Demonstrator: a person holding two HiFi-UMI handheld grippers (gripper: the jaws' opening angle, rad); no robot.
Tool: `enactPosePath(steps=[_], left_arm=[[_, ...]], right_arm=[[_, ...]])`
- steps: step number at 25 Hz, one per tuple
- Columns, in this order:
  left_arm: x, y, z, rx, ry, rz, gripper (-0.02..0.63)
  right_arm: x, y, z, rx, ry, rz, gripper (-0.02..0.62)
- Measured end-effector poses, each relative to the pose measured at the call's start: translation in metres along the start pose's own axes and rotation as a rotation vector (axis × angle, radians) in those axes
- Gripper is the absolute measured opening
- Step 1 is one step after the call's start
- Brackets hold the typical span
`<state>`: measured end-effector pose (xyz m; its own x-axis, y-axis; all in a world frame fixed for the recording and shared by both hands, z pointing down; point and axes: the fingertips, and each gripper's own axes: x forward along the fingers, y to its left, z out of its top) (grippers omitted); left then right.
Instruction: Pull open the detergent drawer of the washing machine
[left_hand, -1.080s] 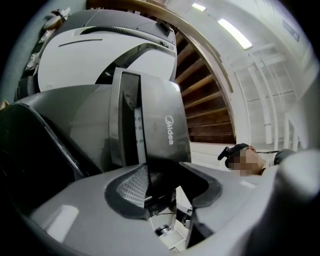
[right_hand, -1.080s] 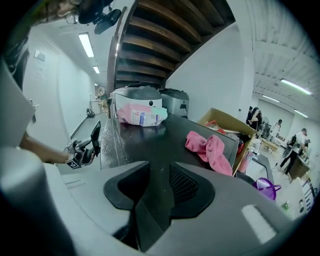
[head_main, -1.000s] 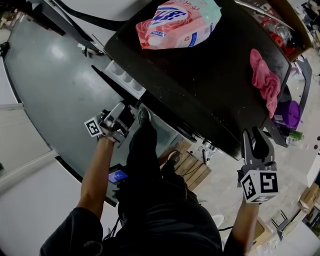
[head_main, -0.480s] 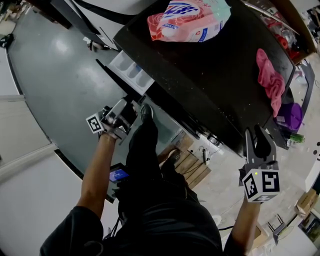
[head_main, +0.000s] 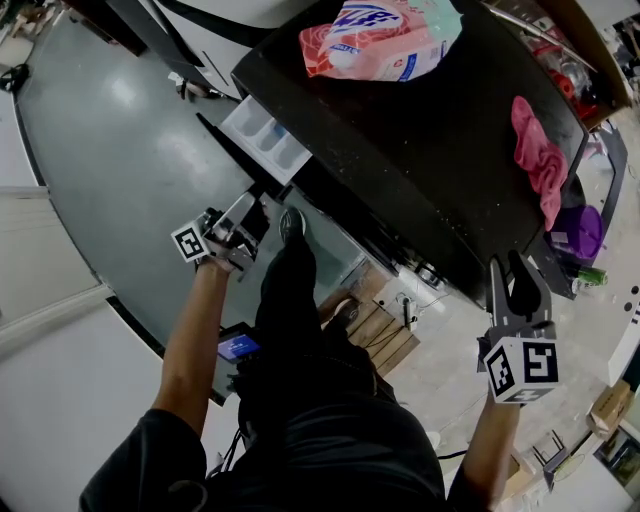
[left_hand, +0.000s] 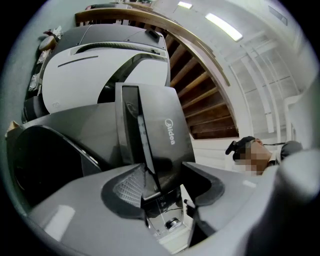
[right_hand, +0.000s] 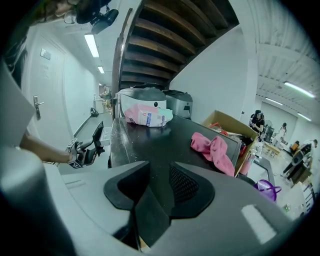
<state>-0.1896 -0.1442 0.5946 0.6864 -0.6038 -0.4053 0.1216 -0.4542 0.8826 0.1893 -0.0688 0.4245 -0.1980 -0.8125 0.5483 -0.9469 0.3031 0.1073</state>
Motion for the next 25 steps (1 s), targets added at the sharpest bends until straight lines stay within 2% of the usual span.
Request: enactPosePath(steps=[4,8,11,15,17,18,19,21,25], left_arm=[[-0.014,0.009,0.013,-0.017,-0.076,0.008,0.283],[-0.025,0.03,0.006,-0.013,-0.023,0.086,0.288],[-0.027,0.044,0.011,-0.025,-0.04,0.11,0.316],[0.0,0.048,0.018,-0.038,-0.055,0.044,0.403],[0.01,0.041,0.023,-0.06,-0.088,-0.027,0.402],[0.013,0.033,0.026,-0.079,-0.112,-0.083,0.328],[0.017,0.025,0.028,-0.103,-0.135,-0.138,0.298],[0.022,0.019,0.03,-0.149,-0.167,-0.198,0.304],[0.019,0.02,0.029,-0.175,-0.177,-0.2,0.293]], right_arm=[[0.001,-0.001,-0.004,0.006,0.014,-0.003,0.12],[0.003,0.0,-0.006,0.009,0.021,-0.001,0.12],[0.006,0.002,-0.007,0.011,0.021,0.001,0.12],[0.01,0.005,-0.009,0.013,0.029,0.001,0.12],[0.011,0.009,-0.009,0.013,0.033,0.004,0.12],[0.011,0.01,-0.009,0.012,0.034,0.004,0.12],[0.011,0.01,-0.009,0.011,0.036,0.003,0.12],[0.01,0.008,-0.009,0.011,0.04,-0.006,0.12],[0.006,0.004,-0.008,0.007,0.043,-0.016,0.12]])
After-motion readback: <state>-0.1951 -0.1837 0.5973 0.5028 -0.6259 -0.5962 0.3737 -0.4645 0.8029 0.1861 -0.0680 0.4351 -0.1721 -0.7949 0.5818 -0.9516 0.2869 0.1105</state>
